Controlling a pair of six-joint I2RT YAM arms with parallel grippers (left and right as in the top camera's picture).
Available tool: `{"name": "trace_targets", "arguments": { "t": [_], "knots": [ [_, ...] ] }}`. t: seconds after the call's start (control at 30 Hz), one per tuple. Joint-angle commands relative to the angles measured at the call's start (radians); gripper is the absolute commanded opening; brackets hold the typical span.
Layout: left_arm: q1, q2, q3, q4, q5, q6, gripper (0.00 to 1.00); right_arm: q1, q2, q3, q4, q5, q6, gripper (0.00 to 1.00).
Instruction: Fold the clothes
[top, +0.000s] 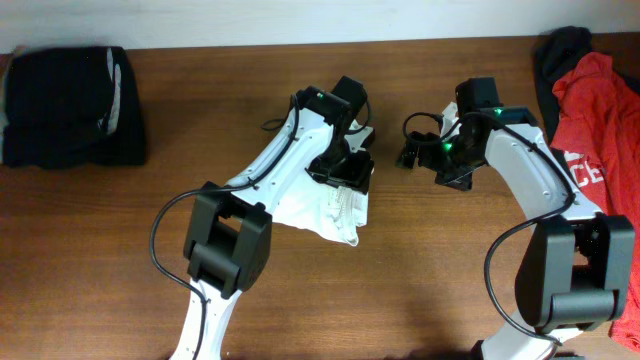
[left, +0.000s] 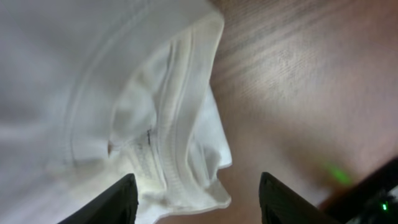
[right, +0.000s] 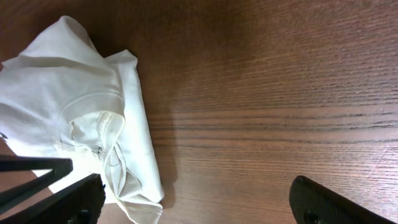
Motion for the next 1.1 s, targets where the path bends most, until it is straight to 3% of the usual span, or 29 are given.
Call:
{"name": "trace_targets", "arguments": {
  "t": [0.0, 0.03, 0.07, 0.17, 0.3, 0.43, 0.63, 0.67, 0.83, 0.93, 1.07],
  "knots": [
    [0.042, -0.062, 0.129, -0.065, 0.022, 0.038, 0.63, -0.005, 0.002, -0.007, 0.0, -0.026, -0.007, 0.99],
    [0.079, -0.078, 0.191, -0.099, 0.021, 0.038, 0.66, -0.021, 0.002, -0.003, -0.001, -0.074, -0.007, 0.99],
    [0.118, -0.087, 0.243, -0.139, 0.003, 0.031, 0.77, -0.038, 0.002, 0.002, -0.001, -0.135, -0.007, 0.99],
    [0.267, -0.089, 0.312, -0.276, -0.154, -0.029, 0.81, -0.051, 0.002, 0.009, 0.04, -0.295, -0.014, 0.95],
    [0.395, -0.086, 0.225, -0.321, -0.165, -0.029, 0.92, 0.13, 0.002, 0.009, 0.141, -0.063, 0.09, 0.93],
    [0.393, -0.086, 0.081, -0.283, -0.165, -0.029, 0.96, 0.223, 0.05, 0.009, 0.262, 0.039, 0.251, 0.87],
    [0.391, -0.086, 0.009, -0.229, -0.165, -0.029, 0.98, 0.223, 0.08, 0.009, 0.307, 0.083, 0.241, 0.89],
    [0.391, -0.086, 0.009, -0.225, -0.165, -0.029, 0.98, 0.223, 0.08, 0.009, 0.307, 0.083, 0.241, 0.99],
    [0.391, -0.086, 0.009, -0.23, -0.165, -0.029, 0.99, 0.221, 0.08, 0.009, 0.302, 0.083, 0.192, 1.0],
    [0.39, -0.086, 0.009, -0.225, -0.164, -0.029, 0.99, 0.225, 0.095, 0.009, 0.302, 0.082, 0.192, 0.81],
    [0.39, -0.086, 0.009, -0.221, -0.162, -0.029, 0.99, 0.246, 0.151, 0.009, 0.315, 0.071, 0.196, 0.76]
  ]
}}
